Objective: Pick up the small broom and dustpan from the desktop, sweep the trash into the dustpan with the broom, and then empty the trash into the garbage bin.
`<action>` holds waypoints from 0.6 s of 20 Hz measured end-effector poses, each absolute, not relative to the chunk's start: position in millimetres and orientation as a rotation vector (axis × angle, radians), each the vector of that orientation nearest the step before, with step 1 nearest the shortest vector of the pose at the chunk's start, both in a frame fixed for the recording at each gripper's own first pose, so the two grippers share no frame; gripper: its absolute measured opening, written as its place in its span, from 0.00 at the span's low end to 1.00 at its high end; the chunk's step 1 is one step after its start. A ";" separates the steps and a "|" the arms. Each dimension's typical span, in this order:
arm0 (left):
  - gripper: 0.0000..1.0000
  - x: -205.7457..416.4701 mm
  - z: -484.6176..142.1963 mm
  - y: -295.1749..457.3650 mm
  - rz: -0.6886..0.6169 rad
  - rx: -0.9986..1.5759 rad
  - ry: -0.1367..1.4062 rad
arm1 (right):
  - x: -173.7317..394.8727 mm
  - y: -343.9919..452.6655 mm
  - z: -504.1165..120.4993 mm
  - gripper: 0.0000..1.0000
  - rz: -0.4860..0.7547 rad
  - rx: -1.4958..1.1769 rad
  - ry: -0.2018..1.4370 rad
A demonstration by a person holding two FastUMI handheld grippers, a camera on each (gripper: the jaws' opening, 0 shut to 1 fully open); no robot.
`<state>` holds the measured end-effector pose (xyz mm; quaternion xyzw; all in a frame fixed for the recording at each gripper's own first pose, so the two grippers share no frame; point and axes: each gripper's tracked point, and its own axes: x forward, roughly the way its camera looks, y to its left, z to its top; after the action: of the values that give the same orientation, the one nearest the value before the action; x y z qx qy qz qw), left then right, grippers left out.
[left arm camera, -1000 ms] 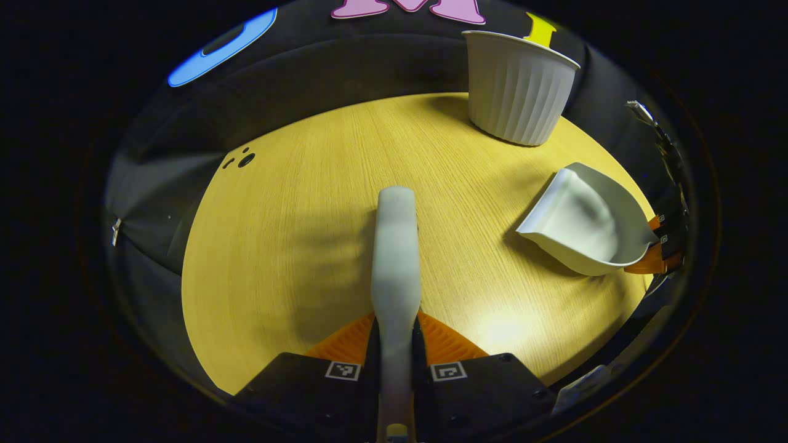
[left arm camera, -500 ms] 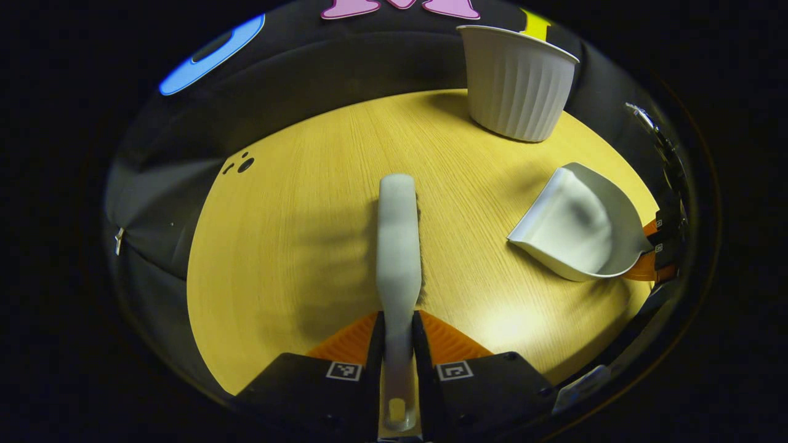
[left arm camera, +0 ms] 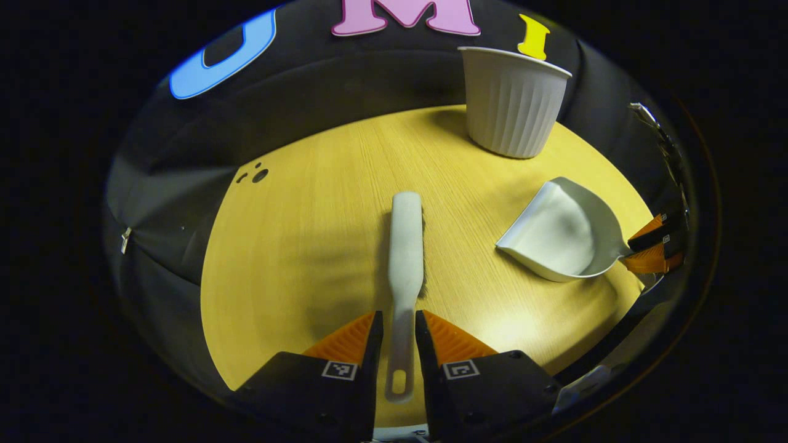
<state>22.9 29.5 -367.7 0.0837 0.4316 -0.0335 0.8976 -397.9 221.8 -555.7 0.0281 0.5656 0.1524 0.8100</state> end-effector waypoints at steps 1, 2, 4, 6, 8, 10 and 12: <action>0.36 21.3 -356.8 30.3 -0.066 0.164 0.871 | -395.7 221.6 -539.3 0.40 0.330 0.068 1.170; 0.36 19.6 -346.4 30.5 -0.063 0.156 0.853 | -393.5 223.7 -526.7 0.31 0.339 0.074 1.133; 0.36 21.0 -321.9 29.7 -0.057 0.136 0.798 | -385.6 229.3 -498.5 0.38 0.352 0.086 1.054; 0.36 29.1 -291.2 25.9 -0.056 0.116 0.711 | -372.6 239.3 -467.1 0.38 0.370 0.126 0.950; 0.36 32.9 -254.4 21.5 -0.054 0.103 0.610 | -357.1 249.3 -434.2 0.38 0.390 0.159 0.834; 0.36 36.3 -223.0 16.4 -0.060 0.090 0.529 | -344.8 252.3 -405.2 0.38 0.379 0.172 0.737; 0.36 35.9 -190.6 13.2 -0.061 0.082 0.454 | -332.4 247.5 -379.4 0.38 0.319 0.166 0.652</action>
<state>35.9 13.2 -190.6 0.0407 0.2251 -0.0304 0.9730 -332.4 247.5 -379.4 0.0812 0.3184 0.1558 0.9315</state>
